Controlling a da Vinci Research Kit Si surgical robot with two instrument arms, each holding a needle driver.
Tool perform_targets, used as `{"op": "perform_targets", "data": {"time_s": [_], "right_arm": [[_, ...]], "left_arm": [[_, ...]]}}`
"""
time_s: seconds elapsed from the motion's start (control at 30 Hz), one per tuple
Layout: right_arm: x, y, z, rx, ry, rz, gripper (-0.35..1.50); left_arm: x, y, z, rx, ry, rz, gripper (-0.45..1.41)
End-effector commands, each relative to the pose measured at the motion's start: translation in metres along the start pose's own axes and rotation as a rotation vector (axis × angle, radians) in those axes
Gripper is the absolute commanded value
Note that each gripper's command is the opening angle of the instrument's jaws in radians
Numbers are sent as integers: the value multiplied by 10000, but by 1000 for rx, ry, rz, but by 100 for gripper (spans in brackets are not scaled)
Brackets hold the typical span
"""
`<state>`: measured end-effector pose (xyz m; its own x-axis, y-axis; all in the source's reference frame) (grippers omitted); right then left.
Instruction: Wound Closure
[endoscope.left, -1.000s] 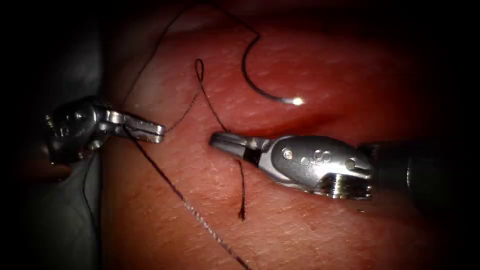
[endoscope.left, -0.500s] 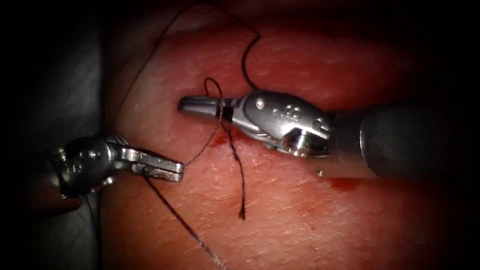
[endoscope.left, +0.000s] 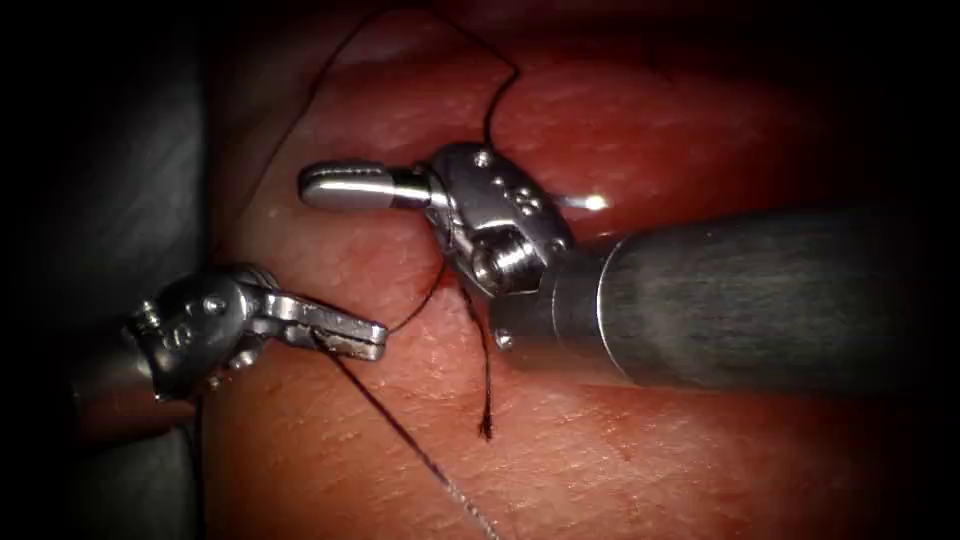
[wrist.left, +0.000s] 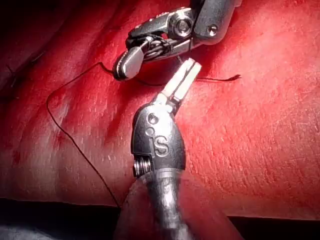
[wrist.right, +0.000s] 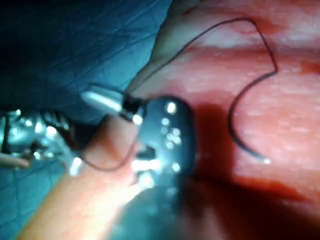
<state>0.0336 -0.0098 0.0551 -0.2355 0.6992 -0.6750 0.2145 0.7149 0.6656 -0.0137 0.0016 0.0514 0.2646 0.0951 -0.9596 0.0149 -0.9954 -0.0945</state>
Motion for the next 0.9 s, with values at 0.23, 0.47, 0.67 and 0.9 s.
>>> {"op": "perform_targets", "data": {"time_s": [0.23, 0.47, 0.67, 0.9], "right_arm": [[3, -14, -6, 113, -38, 42, -35], [7, -22, -12, 212, -95, 32, -35], [13, -25, -17, 335, -174, -35, -35], [16, -28, -24, 456, -303, -107, -35]], "left_arm": [[-24, -2, -10, 10, -19, 16, -45], [-34, -7, -12, 16, -28, 30, -45], [-39, -9, -8, -3, -26, 29, -45], [-49, -20, -8, -37, -45, 65, -45]]}}
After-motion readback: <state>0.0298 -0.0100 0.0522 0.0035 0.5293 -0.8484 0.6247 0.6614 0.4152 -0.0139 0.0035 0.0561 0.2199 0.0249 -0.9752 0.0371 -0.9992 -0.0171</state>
